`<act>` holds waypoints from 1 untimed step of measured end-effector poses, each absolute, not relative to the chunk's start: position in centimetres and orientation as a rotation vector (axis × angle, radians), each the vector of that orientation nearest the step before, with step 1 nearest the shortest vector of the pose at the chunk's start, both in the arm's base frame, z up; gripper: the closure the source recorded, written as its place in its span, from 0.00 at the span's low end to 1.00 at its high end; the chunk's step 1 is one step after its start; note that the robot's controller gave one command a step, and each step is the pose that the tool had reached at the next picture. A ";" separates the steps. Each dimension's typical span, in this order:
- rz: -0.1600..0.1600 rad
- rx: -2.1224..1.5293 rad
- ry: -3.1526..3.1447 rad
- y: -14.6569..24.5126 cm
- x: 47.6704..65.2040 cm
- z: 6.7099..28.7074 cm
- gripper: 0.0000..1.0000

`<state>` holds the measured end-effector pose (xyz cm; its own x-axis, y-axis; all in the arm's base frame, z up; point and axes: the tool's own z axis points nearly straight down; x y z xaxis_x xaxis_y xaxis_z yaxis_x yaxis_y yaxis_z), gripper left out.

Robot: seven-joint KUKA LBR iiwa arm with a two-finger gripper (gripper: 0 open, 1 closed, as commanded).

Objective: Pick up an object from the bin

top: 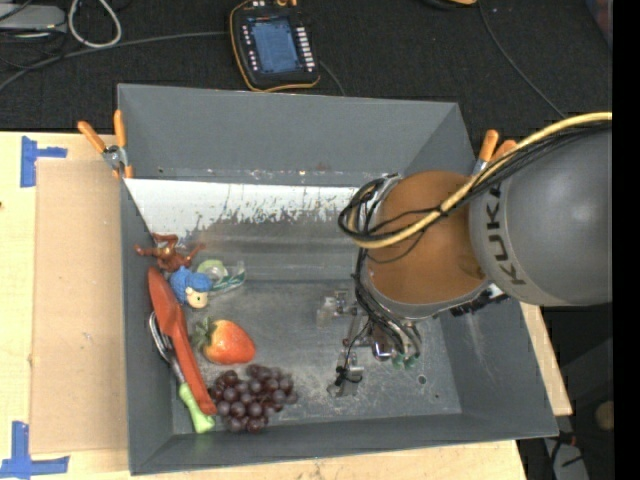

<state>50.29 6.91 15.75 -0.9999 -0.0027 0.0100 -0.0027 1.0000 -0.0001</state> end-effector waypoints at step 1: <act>-0.001 -0.003 -3.139 6.9 50.5 16.1 0.00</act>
Offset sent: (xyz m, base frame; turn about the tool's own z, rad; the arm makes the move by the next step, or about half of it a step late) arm -0.0065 0.0668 -0.0875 -0.2196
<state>50.48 6.85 16.09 -1.0000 0.0020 0.0026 0.0020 1.0000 0.0005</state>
